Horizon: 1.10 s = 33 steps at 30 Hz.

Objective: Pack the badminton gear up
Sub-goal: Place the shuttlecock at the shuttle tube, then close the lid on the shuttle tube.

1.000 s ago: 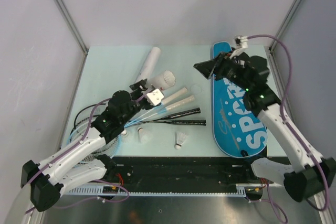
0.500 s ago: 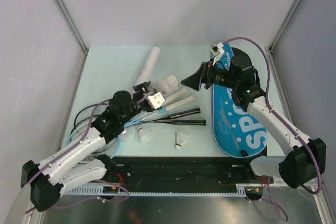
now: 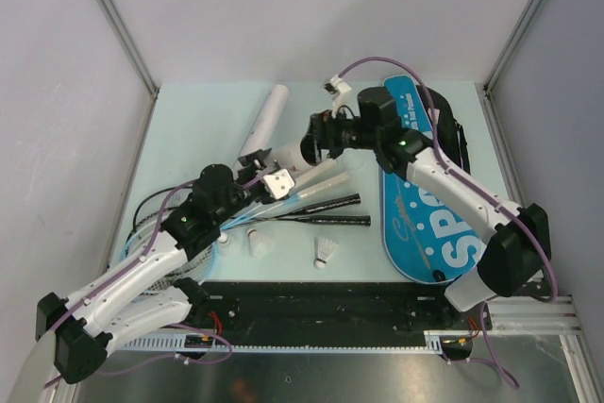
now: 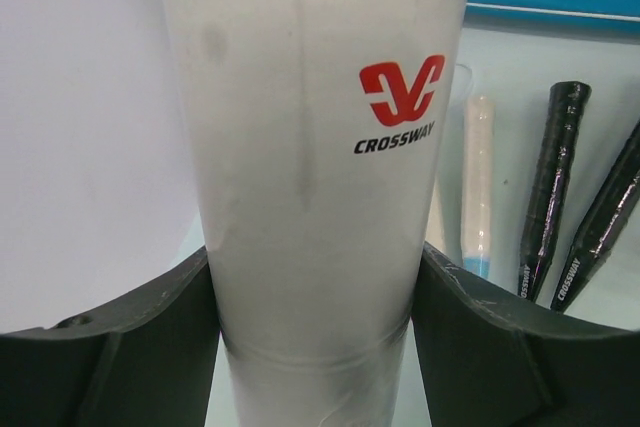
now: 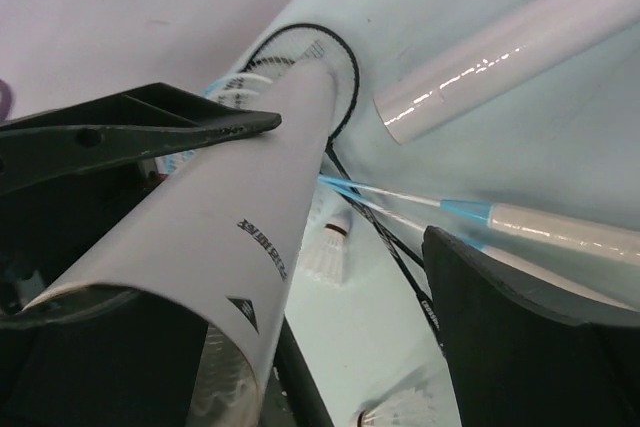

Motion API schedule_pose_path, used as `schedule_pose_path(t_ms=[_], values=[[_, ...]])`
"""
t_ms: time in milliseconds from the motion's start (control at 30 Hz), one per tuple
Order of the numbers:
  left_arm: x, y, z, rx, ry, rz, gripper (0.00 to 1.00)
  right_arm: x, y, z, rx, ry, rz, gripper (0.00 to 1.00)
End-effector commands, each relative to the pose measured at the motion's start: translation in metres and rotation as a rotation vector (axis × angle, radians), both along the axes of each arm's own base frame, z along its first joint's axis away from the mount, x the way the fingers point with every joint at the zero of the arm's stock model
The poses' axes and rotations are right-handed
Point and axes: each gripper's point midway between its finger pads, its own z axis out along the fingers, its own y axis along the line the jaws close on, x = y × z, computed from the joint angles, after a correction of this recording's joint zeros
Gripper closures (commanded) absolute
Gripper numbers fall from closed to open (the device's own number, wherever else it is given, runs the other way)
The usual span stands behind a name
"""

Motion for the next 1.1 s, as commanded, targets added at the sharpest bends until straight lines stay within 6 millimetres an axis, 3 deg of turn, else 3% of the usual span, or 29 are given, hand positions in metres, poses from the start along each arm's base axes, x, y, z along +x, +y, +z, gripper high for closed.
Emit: schedule_pose_path(t_ms=[0,67,167,200,233,300,333,467,533,600,667,700,733,800,833,900,967,1000,1067], values=[[-0.012,-0.015,0.039,-0.064,-0.102,-0.095,0.79,0.006,0.021,-0.011,-0.114,-0.043,-0.061,0.14],[-0.011,-0.012,0.038,-0.06,-0.103,-0.076,0.79,0.011,0.013,-0.013,-0.131,-0.039,-0.097,0.14],[-0.002,-0.005,0.037,-0.045,-0.107,-0.01,0.8,0.011,-0.012,0.012,-0.055,-0.043,-0.115,0.11],[0.003,-0.004,0.033,-0.034,-0.1,0.015,0.8,0.015,-0.025,0.025,-0.026,-0.055,-0.141,0.1],[0.007,-0.002,0.035,-0.034,-0.099,0.035,0.81,0.005,-0.036,0.047,0.022,-0.091,-0.126,0.09],[0.016,0.005,0.032,-0.019,-0.095,0.101,0.82,0.008,-0.063,0.063,0.071,-0.107,-0.185,0.07],[0.018,0.007,0.033,-0.018,-0.095,0.115,0.83,0.0,-0.076,0.08,0.105,-0.14,-0.195,0.06],[0.02,0.01,0.036,-0.026,-0.1,0.141,0.82,0.007,-0.113,0.087,0.142,-0.172,-0.337,0.04],[0.02,0.012,0.04,-0.035,-0.108,0.148,0.8,0.028,-0.13,0.067,0.086,-0.158,-0.497,0.05],[0.021,0.017,0.045,-0.046,-0.116,0.178,0.79,0.049,-0.135,0.034,-0.004,-0.107,-0.6,0.09],[0.022,0.022,0.052,-0.067,-0.128,0.203,0.78,0.068,-0.142,0.005,-0.082,-0.06,-0.711,0.2],[0.021,0.026,0.058,-0.084,-0.141,0.219,0.79,0.079,-0.141,-0.022,-0.138,-0.012,-0.744,0.23],[0.022,0.027,0.061,-0.095,-0.152,0.227,0.79,0.091,-0.15,-0.038,-0.188,-0.003,-0.826,0.34],[0.021,0.031,0.067,-0.114,-0.171,0.243,0.79,0.107,-0.15,-0.075,-0.266,0.039,-0.859,0.46],[0.02,0.033,0.07,-0.122,-0.178,0.247,0.79,0.111,-0.149,-0.085,-0.285,0.045,-0.865,0.5],[0.019,0.034,0.074,-0.141,-0.188,0.25,0.79,0.12,-0.137,-0.111,-0.33,0.049,-0.825,0.5],[0.018,0.034,0.074,-0.144,-0.19,0.243,0.79,0.127,-0.127,-0.124,-0.361,0.024,-0.802,0.49],[0.017,0.034,0.075,-0.146,-0.192,0.241,0.79,0.131,-0.124,-0.145,-0.42,0.022,-0.772,0.49],[0.017,0.033,0.075,-0.152,-0.187,0.235,0.79,0.138,-0.119,-0.157,-0.451,0.024,-0.741,0.51]])
